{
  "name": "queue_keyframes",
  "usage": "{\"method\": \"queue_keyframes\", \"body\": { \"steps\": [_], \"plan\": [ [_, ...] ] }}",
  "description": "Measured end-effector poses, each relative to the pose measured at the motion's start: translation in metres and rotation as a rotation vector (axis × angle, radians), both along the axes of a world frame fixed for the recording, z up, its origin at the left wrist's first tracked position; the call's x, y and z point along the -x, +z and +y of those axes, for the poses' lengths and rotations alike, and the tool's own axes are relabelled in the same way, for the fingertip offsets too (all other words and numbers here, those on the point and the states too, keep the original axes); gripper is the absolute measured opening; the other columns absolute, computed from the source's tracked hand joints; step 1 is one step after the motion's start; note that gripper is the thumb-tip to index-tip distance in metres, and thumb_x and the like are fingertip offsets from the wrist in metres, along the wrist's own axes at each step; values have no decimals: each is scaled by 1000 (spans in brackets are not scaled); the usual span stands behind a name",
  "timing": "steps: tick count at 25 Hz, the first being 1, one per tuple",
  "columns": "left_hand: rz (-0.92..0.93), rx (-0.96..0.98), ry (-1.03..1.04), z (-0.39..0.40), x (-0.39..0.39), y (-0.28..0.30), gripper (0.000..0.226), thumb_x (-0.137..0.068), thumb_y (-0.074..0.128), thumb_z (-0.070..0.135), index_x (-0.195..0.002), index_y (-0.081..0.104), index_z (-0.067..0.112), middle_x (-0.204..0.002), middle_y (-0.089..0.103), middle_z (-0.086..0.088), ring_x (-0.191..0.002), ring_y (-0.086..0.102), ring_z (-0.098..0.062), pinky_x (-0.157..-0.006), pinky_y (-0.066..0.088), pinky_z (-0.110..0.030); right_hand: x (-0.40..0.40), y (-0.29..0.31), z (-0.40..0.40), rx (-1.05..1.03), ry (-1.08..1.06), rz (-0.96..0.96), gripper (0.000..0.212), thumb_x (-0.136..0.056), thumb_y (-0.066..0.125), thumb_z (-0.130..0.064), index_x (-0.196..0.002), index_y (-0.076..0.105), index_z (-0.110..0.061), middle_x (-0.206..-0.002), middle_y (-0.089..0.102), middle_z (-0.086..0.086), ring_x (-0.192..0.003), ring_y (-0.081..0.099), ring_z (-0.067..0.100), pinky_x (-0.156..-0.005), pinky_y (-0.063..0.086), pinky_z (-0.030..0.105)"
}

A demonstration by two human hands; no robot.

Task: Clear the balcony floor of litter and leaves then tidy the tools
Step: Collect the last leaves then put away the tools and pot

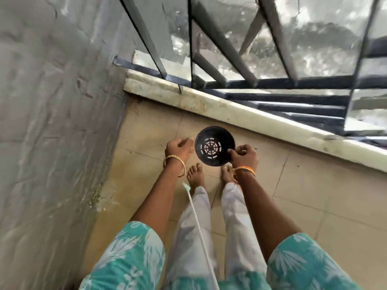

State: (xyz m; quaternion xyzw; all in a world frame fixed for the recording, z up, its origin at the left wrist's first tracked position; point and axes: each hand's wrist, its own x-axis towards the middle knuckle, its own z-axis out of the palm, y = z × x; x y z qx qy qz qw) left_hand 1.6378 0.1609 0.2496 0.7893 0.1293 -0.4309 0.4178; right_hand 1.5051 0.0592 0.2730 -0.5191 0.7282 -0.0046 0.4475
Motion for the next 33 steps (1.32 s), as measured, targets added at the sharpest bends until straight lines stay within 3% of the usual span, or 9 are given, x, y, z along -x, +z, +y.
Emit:
{"method": "queue_keyframes", "body": {
  "steps": [3, 6, 8, 14, 17, 23, 26, 29, 33],
  "plan": [
    [21, 8, -157, -8, 25, 60, 13, -85, 70, 16, -89, 69, 4, -72, 66, -4, -60, 63, -15, -67, 53, -30, 35, 46, 7, -35, -164, -109, 18, -74, 76, -11, -71, 59, -17, -75, 63, 4, -77, 61, 23, -77, 56, 38],
    [-3, 7, -283, -9, 62, 111, 5, -80, 74, 14, -80, 70, 13, -75, 69, -4, -72, 67, -23, -76, 57, -37, 85, 80, 17, -55, -317, -187, 25, -70, 79, -11, -63, 58, -24, -70, 65, 4, -77, 66, 28, -74, 57, 49],
    [-45, 1, -381, -10, 93, 141, 5, -79, 75, 9, -82, 71, 9, -75, 68, -6, -73, 66, -23, -76, 58, -38, 124, 105, 24, -48, -425, -253, 24, -71, 78, -8, -65, 60, -23, -73, 66, 7, -79, 66, 30, -75, 57, 49],
    [-109, 64, -646, -14, 208, 202, 15, -77, 76, 2, -89, 71, -5, -82, 70, -14, -54, 62, -6, -50, 52, -12, 260, 172, 50, 55, -592, -339, 18, -73, 74, 5, -73, 63, -9, -74, 64, 15, -69, 61, 26, -65, 59, 37],
    [-81, 50, -709, -12, 277, 212, 14, -76, 76, 2, -88, 71, -4, -80, 68, -15, -68, 64, -23, -56, 57, -20, 336, 189, 69, 62, -668, -357, 22, -70, 75, 6, -66, 62, -11, -72, 64, 16, -69, 62, 28, -69, 57, 42],
    [-74, 49, -828, 6, 434, 217, 12, -80, 72, 3, -89, 67, -3, -81, 66, -16, -73, 62, -25, -63, 59, -31, 487, 204, 124, 65, -795, -251, 22, -67, 79, -4, -64, 61, -17, -72, 65, 12, -69, 64, 26, -73, 57, 44],
    [-137, 31, -886, -1, 495, 222, 8, -81, 70, 10, -75, 64, 12, -86, 69, -15, -81, 67, -27, -75, 59, -41, 539, 216, 136, 49, -895, -290, 14, -71, 76, 0, -76, 64, -8, -75, 64, 13, -68, 61, 25, -66, 57, 40],
    [-172, 36, -1044, -27, 549, 225, 7, -82, 69, 13, -78, 63, 14, -80, 65, -5, -83, 65, -24, -82, 56, -38, 588, 228, 125, 62, -982, -283, 16, -74, 73, 0, -71, 61, -9, -76, 63, 13, -68, 59, 25, -68, 56, 41],
    [-81, 86, -1065, -90, 611, 208, 18, -78, 70, 12, -67, 58, 19, -76, 66, -8, -84, 68, -32, -74, 57, -53, 654, 224, 76, 34, -1050, -321, 22, -76, 74, -5, -66, 56, -15, -77, 63, 16, -66, 60, 25, -65, 54, 38]
  ]
}}
